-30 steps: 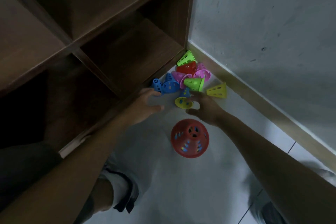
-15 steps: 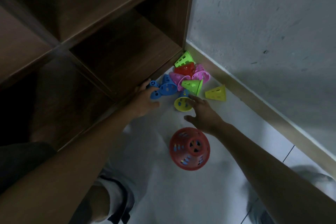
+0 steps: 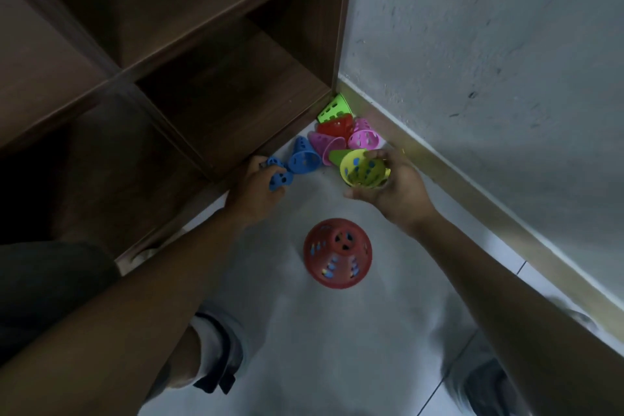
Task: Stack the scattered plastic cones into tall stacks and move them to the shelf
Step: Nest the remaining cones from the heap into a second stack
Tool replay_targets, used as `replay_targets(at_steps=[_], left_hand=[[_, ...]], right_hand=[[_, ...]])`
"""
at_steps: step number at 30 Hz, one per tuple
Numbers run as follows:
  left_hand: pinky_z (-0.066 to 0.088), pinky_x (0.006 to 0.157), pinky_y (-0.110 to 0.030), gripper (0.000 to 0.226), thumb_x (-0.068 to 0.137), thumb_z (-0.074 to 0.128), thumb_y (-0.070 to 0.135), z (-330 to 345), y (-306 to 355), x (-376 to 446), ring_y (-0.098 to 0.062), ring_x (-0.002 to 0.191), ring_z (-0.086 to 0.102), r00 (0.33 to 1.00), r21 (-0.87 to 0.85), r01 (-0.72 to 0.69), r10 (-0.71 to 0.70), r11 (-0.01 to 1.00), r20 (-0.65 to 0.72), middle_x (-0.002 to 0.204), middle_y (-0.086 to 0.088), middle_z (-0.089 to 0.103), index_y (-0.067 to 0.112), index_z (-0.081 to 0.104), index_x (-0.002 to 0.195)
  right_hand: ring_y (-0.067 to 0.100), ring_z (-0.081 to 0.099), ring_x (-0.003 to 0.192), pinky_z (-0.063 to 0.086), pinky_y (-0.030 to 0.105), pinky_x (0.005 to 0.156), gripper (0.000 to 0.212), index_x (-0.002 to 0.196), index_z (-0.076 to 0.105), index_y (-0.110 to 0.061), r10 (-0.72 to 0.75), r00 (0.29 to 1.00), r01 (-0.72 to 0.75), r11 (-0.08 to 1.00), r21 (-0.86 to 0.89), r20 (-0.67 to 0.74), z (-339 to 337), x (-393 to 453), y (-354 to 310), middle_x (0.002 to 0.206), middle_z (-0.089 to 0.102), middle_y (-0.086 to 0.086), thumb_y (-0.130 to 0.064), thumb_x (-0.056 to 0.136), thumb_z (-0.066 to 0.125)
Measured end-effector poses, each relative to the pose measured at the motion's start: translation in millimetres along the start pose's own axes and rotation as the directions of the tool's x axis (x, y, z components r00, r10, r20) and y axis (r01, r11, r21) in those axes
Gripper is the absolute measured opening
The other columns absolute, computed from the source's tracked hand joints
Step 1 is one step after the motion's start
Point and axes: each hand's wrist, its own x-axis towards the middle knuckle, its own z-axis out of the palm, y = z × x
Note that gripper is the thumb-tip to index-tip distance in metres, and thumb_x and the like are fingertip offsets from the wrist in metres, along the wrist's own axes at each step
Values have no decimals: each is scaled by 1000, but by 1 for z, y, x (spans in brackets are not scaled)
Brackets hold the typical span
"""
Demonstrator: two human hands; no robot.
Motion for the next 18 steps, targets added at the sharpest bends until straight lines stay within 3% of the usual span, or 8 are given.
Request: replay_targets(at_steps=[5, 8, 10, 12, 14, 16, 18], left_hand=[[45, 102, -32, 35, 92, 70, 17, 4, 1, -22, -25, 126, 50, 999, -35, 5, -6, 999, -35, 146, -5, 34, 14, 63, 126], [44, 98, -29, 32, 90, 72, 17, 3, 6, -28, -25, 124, 51, 997, -59, -14, 9, 998, -78, 142, -4, 37, 18, 64, 121], [41, 95, -26, 30, 90, 72, 18, -2, 13, -31, -24, 122, 51, 993, -71, -37, 29, 997, -111, 137, -6, 39, 18, 64, 119], [39, 93, -23, 26, 90, 71, 17, -10, 22, -33, -23, 116, 52, 987, -93, -67, 53, 993, -152, 130, -6, 41, 18, 64, 116], [35, 91, -14, 24, 89, 71, 15, -18, 30, -34, -20, 111, 52, 973, -119, -97, 69, 988, -221, 122, -3, 42, 17, 64, 112], [31, 86, 0, 20, 89, 71, 15, -27, 41, -35, -17, 107, 53, 957, -160, -115, 66, 980, -282, 118, -2, 43, 17, 65, 108], [36, 85, 1, 17, 90, 70, 16, -35, 55, -36, -18, 105, 55, 945, -219, -129, 53, 967, -322, 117, -5, 46, 20, 64, 105]], right_hand=[[10, 61, 101, 47, 13, 83, 73, 114, 51, -22, -25, 996, 29, 998, 49, -83, -12, -19, -4, 123, 56, 2, -27, 57, 97], [-1, 63, 94, 48, 8, 74, 66, 115, 53, -21, 6, 993, 6, 995, 100, -115, -22, -27, -2, 121, 61, 3, -33, 64, 93], [2, 65, 96, 51, 15, 81, 65, 113, 54, -24, 19, 989, 1, 991, 135, -144, -30, -32, -1, 119, 66, -1, -43, 63, 91], [2, 65, 90, 49, 12, 76, 57, 111, 56, -24, 41, 988, -14, 984, 178, -152, -38, -39, -7, 110, 68, -4, -37, 67, 91], [4, 67, 88, 49, 12, 76, 50, 110, 59, -22, 53, 993, -29, 976, 218, -104, -47, -43, -13, 106, 70, -5, -28, 71, 90], [10, 70, 99, 55, 24, 89, 51, 112, 62, -18, 39, 999, -38, 962, 272, 2, -57, -47, -20, 114, 71, -2, -28, 70, 90], [11, 70, 100, 55, 30, 93, 56, 113, 65, -15, 20, 991, -58, 956, 286, 135, -72, -52, -32, 116, 71, 5, -31, 65, 86]])
